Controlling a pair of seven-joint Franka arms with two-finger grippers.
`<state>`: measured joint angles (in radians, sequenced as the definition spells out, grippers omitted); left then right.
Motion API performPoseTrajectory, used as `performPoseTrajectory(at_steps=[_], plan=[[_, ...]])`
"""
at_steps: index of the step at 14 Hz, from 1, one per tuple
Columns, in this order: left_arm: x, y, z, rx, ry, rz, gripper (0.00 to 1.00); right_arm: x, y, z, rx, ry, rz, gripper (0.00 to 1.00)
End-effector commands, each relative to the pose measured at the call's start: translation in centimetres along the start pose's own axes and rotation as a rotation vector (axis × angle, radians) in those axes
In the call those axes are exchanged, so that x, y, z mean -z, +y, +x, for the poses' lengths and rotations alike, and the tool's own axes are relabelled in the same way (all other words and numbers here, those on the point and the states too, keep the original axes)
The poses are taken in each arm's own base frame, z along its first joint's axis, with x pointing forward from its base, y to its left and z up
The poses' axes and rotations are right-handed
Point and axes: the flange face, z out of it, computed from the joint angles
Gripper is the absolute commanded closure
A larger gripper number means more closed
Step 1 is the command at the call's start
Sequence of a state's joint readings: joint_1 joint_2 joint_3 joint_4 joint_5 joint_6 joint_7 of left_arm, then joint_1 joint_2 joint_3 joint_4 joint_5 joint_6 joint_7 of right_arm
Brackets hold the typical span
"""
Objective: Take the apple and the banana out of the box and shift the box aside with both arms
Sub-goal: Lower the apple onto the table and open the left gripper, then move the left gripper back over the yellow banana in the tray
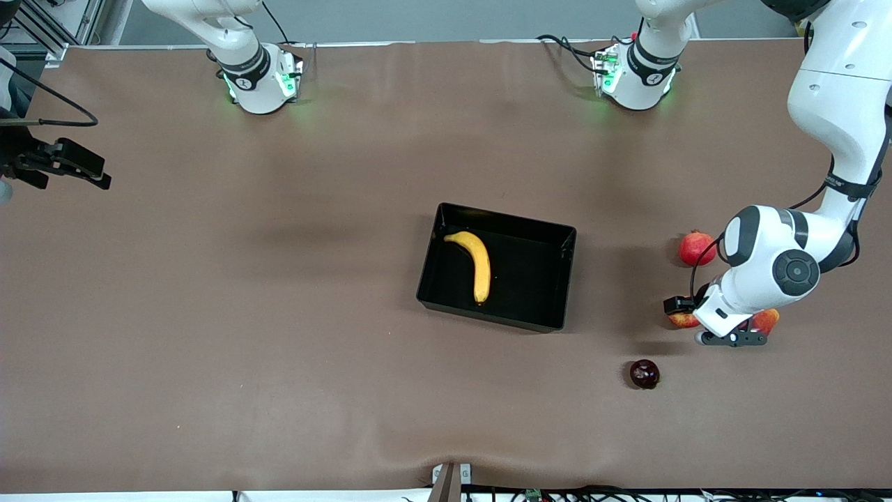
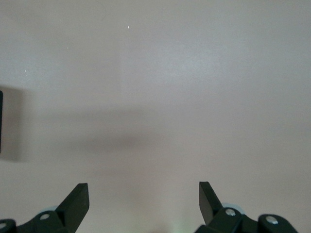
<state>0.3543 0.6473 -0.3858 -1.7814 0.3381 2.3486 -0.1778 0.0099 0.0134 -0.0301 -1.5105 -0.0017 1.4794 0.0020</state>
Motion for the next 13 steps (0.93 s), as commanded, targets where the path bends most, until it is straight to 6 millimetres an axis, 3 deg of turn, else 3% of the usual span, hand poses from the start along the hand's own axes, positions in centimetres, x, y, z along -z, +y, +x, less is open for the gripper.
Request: performPoseTrajectory(at_steps=[1,2,5,9,13], plan=[[3.7,0.4,0.5,-0.026,0.029,0.030,0.00,0.5,0.2,-0.1,-0.008,0.006,0.008,0.00],[5.6,0.7,0.5,-0.021,0.019,0.043,0.00,0.5,0.2,-0.1,-0.008,0.006,0.008,0.00],[11.0,5.4,0.0,-0.004,-0.035,0.052,0.00,0.5,0.2,-0.1,-0.008,0.005,0.008,0.00],[14.6,16.5,-2.6,0.120,-0.052,0.016,0.00,0.5,0.2,-0.1,-0.008,0.003,0.008,0.00],[15.8,28.5,-5.8,0.126,-0.034,-0.012,0.00,0.5,0.2,-0.1,-0.008,0.005,0.008,0.00]])
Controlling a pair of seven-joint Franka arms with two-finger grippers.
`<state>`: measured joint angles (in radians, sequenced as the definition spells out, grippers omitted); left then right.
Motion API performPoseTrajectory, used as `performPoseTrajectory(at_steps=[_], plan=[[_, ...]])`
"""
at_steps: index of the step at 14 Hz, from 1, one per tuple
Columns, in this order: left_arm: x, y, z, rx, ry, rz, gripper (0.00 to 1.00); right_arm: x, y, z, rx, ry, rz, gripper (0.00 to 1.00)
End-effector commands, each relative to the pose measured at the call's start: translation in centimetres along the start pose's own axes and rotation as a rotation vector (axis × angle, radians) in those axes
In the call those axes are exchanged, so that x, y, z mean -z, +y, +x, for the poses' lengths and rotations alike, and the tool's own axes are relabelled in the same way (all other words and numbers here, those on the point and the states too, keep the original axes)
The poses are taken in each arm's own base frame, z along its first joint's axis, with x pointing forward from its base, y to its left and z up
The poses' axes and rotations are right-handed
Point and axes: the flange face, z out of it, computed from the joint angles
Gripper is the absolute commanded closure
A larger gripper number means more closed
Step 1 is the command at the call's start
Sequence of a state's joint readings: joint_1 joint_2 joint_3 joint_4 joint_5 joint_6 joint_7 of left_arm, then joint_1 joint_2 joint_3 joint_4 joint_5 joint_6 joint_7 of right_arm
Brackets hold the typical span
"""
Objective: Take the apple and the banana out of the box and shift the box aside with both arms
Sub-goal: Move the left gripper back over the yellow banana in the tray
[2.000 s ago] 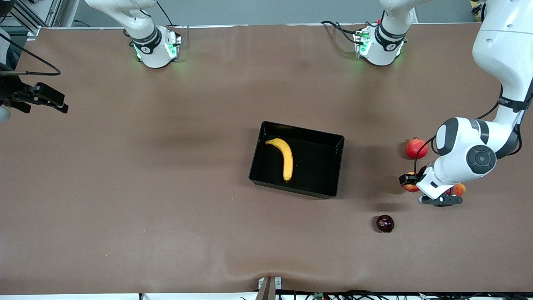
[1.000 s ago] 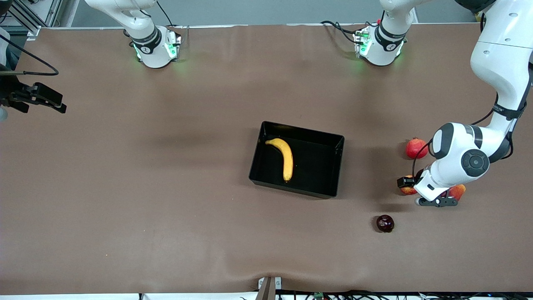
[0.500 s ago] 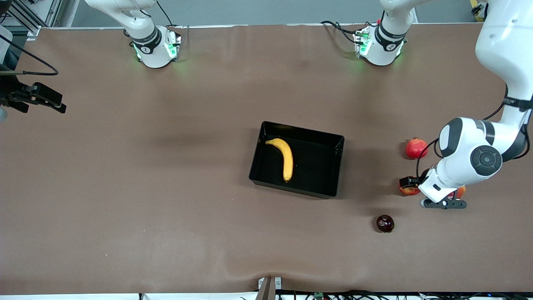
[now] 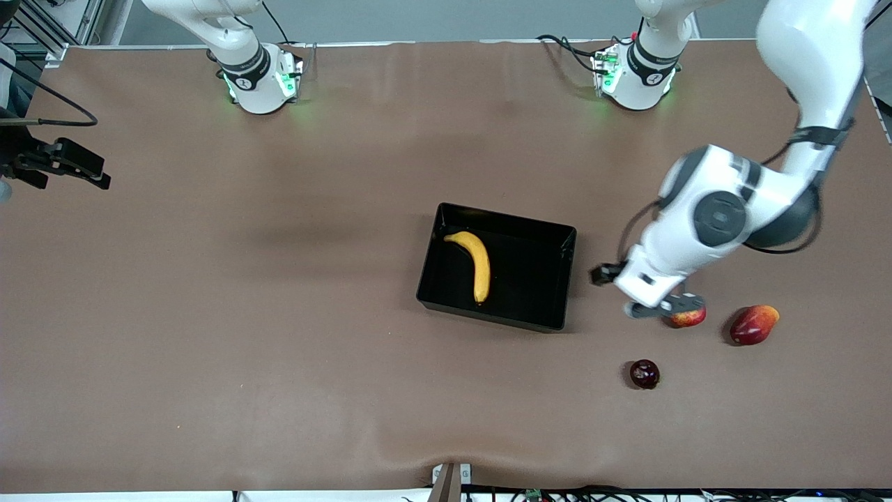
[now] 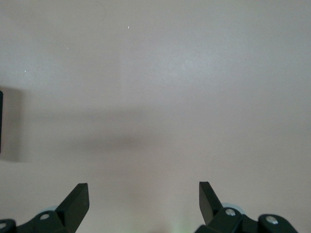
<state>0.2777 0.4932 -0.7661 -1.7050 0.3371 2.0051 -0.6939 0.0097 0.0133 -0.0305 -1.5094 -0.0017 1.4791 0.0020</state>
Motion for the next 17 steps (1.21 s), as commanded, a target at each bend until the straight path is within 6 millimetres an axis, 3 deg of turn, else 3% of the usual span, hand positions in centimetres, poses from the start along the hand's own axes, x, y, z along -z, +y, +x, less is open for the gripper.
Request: performPoseTrajectory(at_steps=[1,3,7,9,11,15,17], plan=[[-0.4,7.1,-3.0,-0.041,0.001,-0.005,0.00,0.5,0.2,-0.1,-0.007,0.004,0.008,0.00],[-2.3,11.8,-5.6,-0.107,0.000,0.006,0.00,0.5,0.2,-0.1,-0.009,0.004,0.008,0.00],[-7.6,17.6,-8.3,-0.167,0.030,0.005,0.00,0.5,0.3,-0.1,-0.010,0.002,0.008,0.00],[-10.0,18.2,-8.0,-0.186,0.066,-0.014,0.00,0.5,0.2,-0.1,-0.009,0.004,0.008,0.00],[-12.8,20.1,-9.2,-0.181,0.080,-0.040,0.00,0.5,0.2,-0.1,-0.009,0.002,0.008,0.00],[-17.4,20.6,-9.5,-0.197,0.124,-0.005,0.00,0.5,0.1,-0.1,-0.007,0.002,0.008,0.00],[-19.0,20.6,-9.5,-0.201,0.117,-0.022,0.06,0.5,0.1,-0.1,-0.007,0.002,0.008,0.00]])
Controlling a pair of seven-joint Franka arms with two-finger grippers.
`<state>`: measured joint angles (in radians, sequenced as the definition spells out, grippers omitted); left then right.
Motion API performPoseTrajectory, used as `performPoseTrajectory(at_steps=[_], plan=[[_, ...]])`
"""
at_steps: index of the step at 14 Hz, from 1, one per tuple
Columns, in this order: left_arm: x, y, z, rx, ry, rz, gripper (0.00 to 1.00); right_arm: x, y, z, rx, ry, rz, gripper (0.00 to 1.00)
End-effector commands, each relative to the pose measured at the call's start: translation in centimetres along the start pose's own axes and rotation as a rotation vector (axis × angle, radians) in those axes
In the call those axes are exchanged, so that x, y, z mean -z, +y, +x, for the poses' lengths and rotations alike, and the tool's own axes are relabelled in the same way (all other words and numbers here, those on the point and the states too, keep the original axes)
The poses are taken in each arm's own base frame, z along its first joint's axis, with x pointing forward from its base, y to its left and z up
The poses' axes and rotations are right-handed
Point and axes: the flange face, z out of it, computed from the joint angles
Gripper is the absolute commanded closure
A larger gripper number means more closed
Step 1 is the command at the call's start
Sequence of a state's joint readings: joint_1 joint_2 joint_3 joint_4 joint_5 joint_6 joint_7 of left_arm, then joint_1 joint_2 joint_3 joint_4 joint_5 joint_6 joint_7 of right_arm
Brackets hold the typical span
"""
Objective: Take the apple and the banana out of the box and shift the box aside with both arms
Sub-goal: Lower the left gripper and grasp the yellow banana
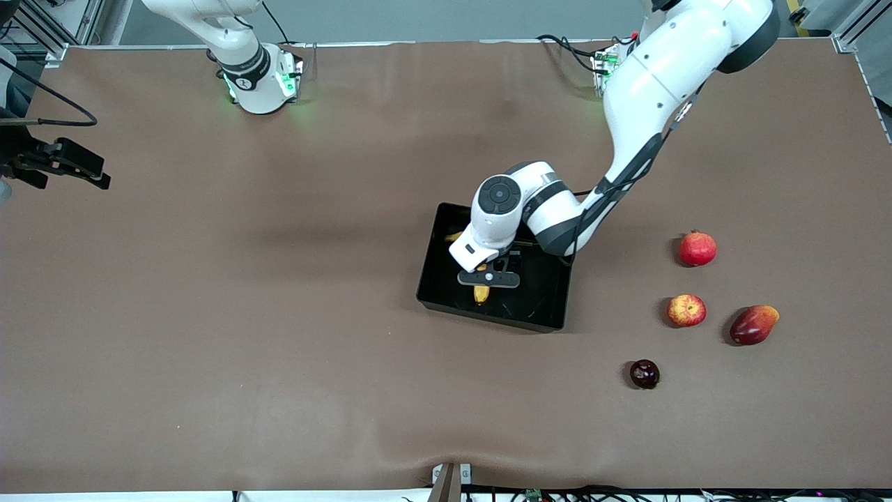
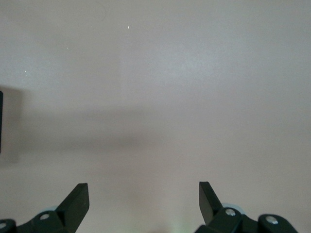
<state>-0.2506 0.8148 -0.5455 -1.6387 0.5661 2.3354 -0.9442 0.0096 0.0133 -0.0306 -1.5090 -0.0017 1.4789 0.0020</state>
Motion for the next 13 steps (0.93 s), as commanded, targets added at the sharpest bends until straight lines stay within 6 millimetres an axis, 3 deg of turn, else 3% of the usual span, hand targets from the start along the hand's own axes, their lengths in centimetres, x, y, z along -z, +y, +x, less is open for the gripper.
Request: performPoseTrajectory(at_steps=[1,3,4,5,8,9,13], plan=[[-1.7,1.1,-0.1,0.003,0.019,-0.024,0.06,0.4,0.1,-0.1,-0.007,0.002,0.008,0.00],[-2.9,1.5,-0.6,-0.007,0.024,-0.023,0.15,0.4,0.1,-0.1,-0.007,0.002,0.008,0.00],[-3.3,1.6,-0.7,-0.002,0.028,-0.028,0.26,0.4,0.1,-0.1,-0.007,0.002,0.008,0.00],[-3.7,1.8,-0.9,-0.004,0.029,-0.038,0.38,0.4,0.1,-0.1,-0.007,0.002,0.008,0.00],[-3.7,1.7,-0.7,0.003,0.033,-0.043,0.90,0.4,0.2,-0.1,-0.008,0.002,0.008,0.00],[-3.6,1.7,-0.7,-0.003,0.037,-0.043,1.00,0.4,0.2,-0.1,-0.009,0.002,0.008,0.00],[-0.7,0.6,0.8,0.013,0.070,-0.023,1.00,0.4,0.2,-0.1,-0.009,0.002,0.008,0.00]])
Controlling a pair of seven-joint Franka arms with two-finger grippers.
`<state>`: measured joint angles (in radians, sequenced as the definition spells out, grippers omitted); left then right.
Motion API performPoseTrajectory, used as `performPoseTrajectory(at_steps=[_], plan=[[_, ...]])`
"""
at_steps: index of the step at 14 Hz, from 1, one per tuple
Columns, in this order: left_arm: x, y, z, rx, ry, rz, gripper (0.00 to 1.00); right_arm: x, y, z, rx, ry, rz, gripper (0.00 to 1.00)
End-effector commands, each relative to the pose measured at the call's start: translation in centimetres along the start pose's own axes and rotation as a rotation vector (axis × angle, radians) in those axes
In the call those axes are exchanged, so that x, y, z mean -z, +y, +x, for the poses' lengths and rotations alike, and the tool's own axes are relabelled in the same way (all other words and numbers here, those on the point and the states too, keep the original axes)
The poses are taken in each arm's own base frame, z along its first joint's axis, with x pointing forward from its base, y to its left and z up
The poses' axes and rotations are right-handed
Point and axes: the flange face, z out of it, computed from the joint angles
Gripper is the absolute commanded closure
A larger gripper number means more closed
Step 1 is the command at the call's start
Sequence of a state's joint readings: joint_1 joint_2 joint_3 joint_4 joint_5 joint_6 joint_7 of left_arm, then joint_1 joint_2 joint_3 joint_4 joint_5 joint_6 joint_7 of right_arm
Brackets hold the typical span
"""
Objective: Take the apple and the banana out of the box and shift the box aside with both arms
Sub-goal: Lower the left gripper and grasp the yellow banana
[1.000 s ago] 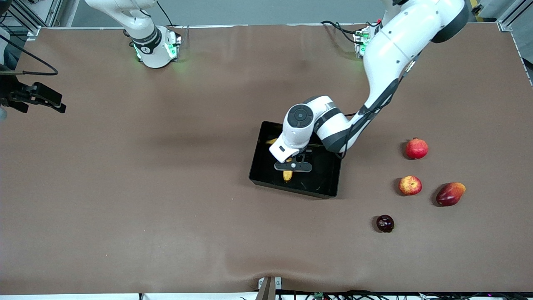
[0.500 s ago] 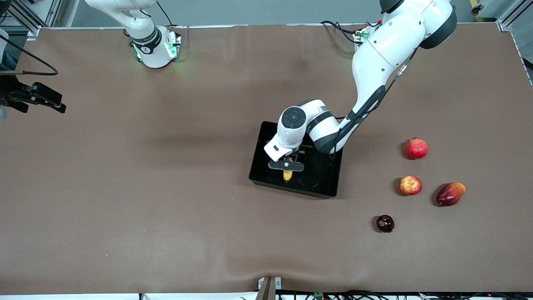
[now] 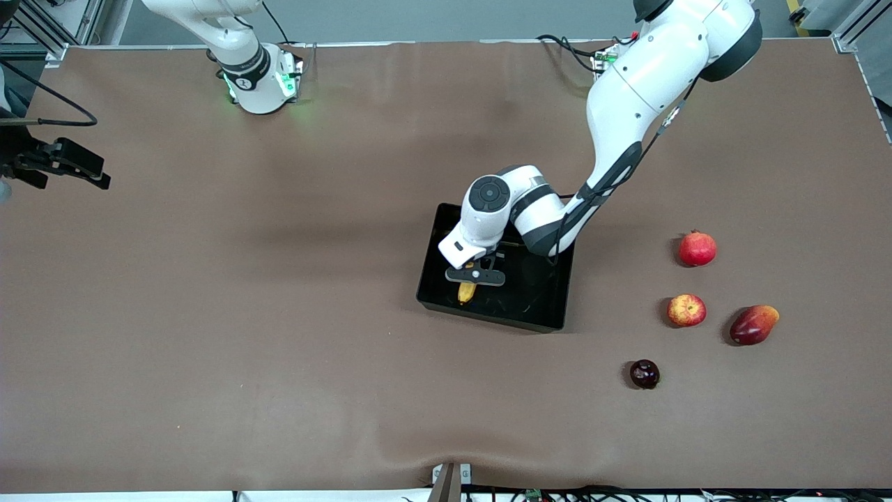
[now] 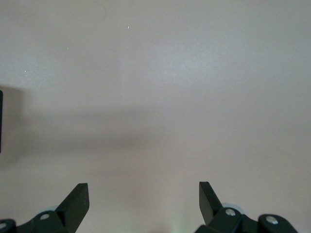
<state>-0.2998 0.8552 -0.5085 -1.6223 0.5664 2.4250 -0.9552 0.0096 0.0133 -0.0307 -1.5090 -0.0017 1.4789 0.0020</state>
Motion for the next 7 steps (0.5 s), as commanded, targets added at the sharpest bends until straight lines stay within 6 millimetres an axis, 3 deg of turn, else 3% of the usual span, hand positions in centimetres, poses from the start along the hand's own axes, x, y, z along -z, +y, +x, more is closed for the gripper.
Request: performPoseTrajectory(at_steps=[1,7], plan=[[2.7,-1.0,1.8,0.026,0.056,0.030,1.00,0.4,0.2,-0.1,-0.008,0.002,0.008,0.00],[12.6,-1.1,4.2,0.086,0.074,0.090,1.00,0.4,0.2,-0.1,-0.008,0.002,0.008,0.00]])
